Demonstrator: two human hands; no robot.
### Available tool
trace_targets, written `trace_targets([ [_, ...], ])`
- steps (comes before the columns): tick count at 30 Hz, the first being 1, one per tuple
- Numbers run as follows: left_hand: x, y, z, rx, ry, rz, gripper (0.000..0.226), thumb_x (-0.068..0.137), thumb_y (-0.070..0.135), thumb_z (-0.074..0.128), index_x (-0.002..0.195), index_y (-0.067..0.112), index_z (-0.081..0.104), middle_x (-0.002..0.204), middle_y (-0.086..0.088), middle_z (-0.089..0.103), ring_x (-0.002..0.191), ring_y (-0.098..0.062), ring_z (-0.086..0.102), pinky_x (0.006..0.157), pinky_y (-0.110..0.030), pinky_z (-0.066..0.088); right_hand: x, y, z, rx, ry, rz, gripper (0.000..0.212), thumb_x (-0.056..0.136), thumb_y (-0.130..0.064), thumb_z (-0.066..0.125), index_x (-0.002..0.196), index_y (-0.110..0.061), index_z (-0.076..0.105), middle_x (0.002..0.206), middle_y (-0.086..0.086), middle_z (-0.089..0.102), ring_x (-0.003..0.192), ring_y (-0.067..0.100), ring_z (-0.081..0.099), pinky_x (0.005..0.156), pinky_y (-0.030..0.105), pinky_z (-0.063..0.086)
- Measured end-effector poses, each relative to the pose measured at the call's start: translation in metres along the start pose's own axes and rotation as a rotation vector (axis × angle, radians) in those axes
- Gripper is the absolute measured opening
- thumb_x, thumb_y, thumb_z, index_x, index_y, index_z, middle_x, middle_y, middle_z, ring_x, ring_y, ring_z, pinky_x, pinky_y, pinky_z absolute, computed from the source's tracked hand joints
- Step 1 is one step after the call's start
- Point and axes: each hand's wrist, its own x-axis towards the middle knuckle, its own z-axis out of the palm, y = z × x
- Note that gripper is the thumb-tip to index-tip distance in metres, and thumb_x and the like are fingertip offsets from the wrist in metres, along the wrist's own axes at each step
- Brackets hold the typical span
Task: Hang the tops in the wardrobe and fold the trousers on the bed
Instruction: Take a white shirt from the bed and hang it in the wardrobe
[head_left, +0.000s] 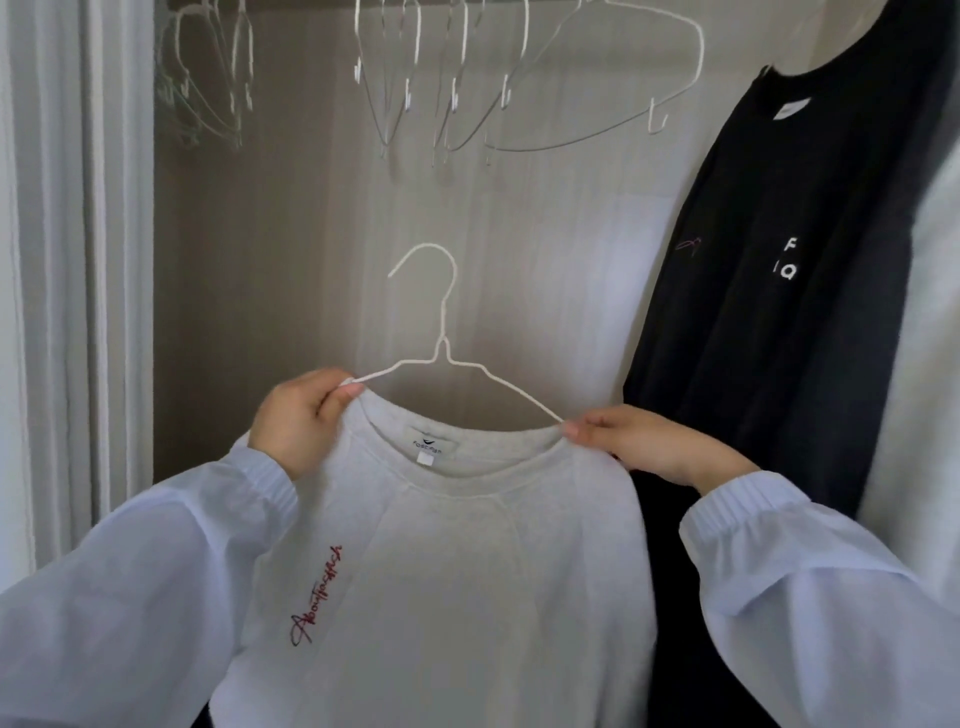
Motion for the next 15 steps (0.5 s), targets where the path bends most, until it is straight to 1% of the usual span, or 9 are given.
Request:
trace_targets([
  [2, 0.006, -0.003, 0.000, -0.027, 0.023, -0.068, 0.017, 0.094, 0.017, 0.054, 0.081, 0.009, 0.063, 0.073, -0.003, 0.056, 0.074, -0.024, 0.053, 0.067, -0.028, 0.036, -0.002, 0.008, 0.003, -0.057, 0.020, 0.012, 0.037, 0.088, -0.045, 0.056, 0.086, -0.010, 0.066, 0.081, -0.001, 0.066, 0.076, 0.010, 0.060, 0.072, 0.025, 0.044],
  [3, 0.009, -0.005, 0.001, -0.050, 0.023, -0.100, 0.017, 0.093, 0.017, 0.054, 0.081, 0.010, 0.063, 0.074, -0.004, 0.057, 0.075, -0.023, 0.053, 0.068, -0.027, 0.035, -0.002, 0.009, 0.006, -0.059, 0.025, 0.007, 0.034, 0.089, -0.043, 0.056, 0.086, -0.011, 0.067, 0.084, 0.001, 0.069, 0.077, 0.011, 0.062, 0.072, 0.024, 0.046],
  [5, 0.014, -0.007, 0.003, -0.104, 0.005, -0.142, 0.017, 0.093, 0.017, 0.054, 0.081, 0.011, 0.064, 0.075, -0.006, 0.059, 0.074, -0.022, 0.053, 0.067, -0.024, 0.036, -0.005, 0.009, 0.012, 0.023, 0.068, 0.003, 0.029, 0.092, -0.038, 0.053, 0.084, -0.015, 0.069, 0.085, -0.001, 0.071, 0.079, 0.011, 0.066, 0.074, 0.022, 0.048],
  [7, 0.017, -0.005, 0.008, -0.151, -0.088, -0.166, 0.021, 0.093, 0.019, 0.054, 0.074, 0.017, 0.063, 0.066, -0.001, 0.055, 0.066, -0.016, 0.048, 0.061, -0.017, 0.034, -0.010, 0.007, 0.015, 0.114, 0.143, -0.008, 0.033, 0.094, -0.036, 0.050, 0.087, -0.010, 0.070, 0.085, 0.001, 0.070, 0.078, 0.013, 0.066, 0.076, 0.024, 0.050],
  [8, 0.019, -0.001, 0.011, -0.156, -0.161, -0.167, 0.026, 0.093, 0.020, 0.054, 0.068, 0.022, 0.059, 0.060, 0.003, 0.049, 0.061, -0.012, 0.043, 0.055, -0.014, 0.032, -0.012, 0.005, 0.015, 0.130, 0.174, -0.020, 0.034, 0.094, -0.035, 0.049, 0.088, -0.009, 0.070, 0.086, 0.002, 0.070, 0.078, 0.012, 0.066, 0.077, 0.025, 0.050],
  [9, 0.022, 0.004, 0.016, -0.145, -0.240, -0.156, 0.030, 0.094, 0.021, 0.054, 0.064, 0.023, 0.056, 0.056, 0.005, 0.043, 0.057, -0.010, 0.039, 0.052, -0.013, 0.030, -0.014, 0.003, 0.014, 0.126, 0.188, -0.027, 0.034, 0.095, -0.035, 0.048, 0.089, -0.009, 0.070, 0.087, 0.002, 0.071, 0.079, 0.012, 0.066, 0.079, 0.026, 0.050],
  [11, 0.032, 0.015, 0.030, -0.115, -0.368, -0.135, 0.030, 0.095, 0.022, 0.053, 0.065, 0.022, 0.053, 0.056, 0.005, 0.039, 0.056, -0.011, 0.036, 0.053, -0.012, 0.031, -0.021, -0.004, 0.010, 0.118, 0.172, 0.004, 0.034, 0.096, -0.034, 0.046, 0.093, -0.009, 0.070, 0.092, 0.004, 0.072, 0.086, 0.016, 0.067, 0.083, 0.028, 0.051],
  [13, 0.046, 0.028, 0.048, -0.112, -0.395, -0.126, 0.030, 0.095, 0.026, 0.051, 0.066, 0.023, 0.052, 0.057, 0.003, 0.040, 0.058, -0.014, 0.038, 0.054, -0.014, 0.032, -0.029, -0.008, 0.001, 0.259, 0.168, 0.062, 0.033, 0.095, -0.032, 0.048, 0.097, -0.008, 0.071, 0.097, 0.007, 0.073, 0.094, 0.022, 0.068, 0.088, 0.032, 0.050],
  [15, 0.058, 0.042, 0.069, -0.142, -0.376, -0.123, 0.027, 0.096, 0.030, 0.049, 0.072, 0.022, 0.058, 0.062, 0.003, 0.048, 0.065, -0.017, 0.045, 0.063, -0.022, 0.036, -0.044, -0.014, -0.012, 0.520, 0.221, 0.149, 0.029, 0.093, -0.025, 0.054, 0.099, -0.003, 0.070, 0.099, 0.013, 0.072, 0.096, 0.028, 0.068, 0.088, 0.036, 0.052],
])
